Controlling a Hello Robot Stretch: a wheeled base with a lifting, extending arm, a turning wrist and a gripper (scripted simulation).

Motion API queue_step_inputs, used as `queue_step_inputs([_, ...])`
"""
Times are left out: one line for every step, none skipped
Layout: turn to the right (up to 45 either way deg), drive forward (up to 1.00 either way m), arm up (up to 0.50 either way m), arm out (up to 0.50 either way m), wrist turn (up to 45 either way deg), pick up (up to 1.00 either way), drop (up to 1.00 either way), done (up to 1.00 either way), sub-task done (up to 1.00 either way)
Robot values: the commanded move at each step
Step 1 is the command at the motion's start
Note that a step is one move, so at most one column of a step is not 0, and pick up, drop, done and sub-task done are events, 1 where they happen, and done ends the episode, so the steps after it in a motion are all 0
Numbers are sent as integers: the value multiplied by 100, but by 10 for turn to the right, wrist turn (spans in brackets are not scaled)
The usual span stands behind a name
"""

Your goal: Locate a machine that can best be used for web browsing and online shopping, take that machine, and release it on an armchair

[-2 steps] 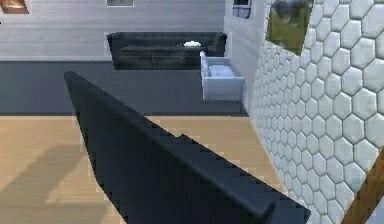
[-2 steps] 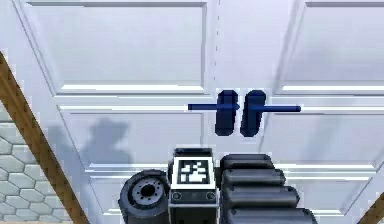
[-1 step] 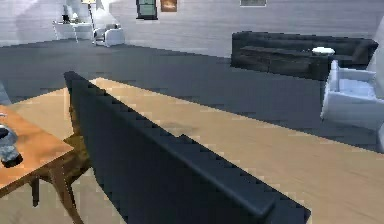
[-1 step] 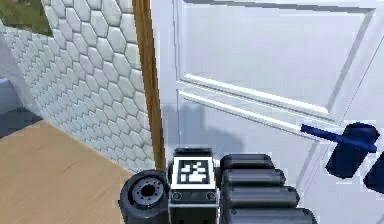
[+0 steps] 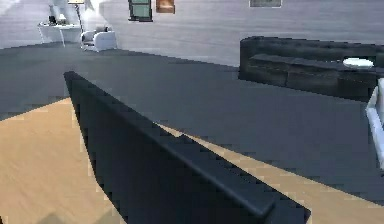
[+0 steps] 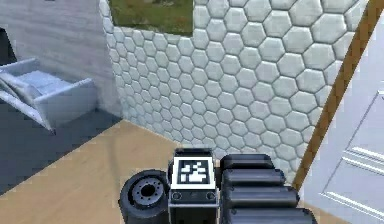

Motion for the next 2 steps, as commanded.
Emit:
queue_step_inputs([-30,0,0,0,0,0,0,0,0])
queue_step_inputs([0,75,0,0,0,0,0,0,0])
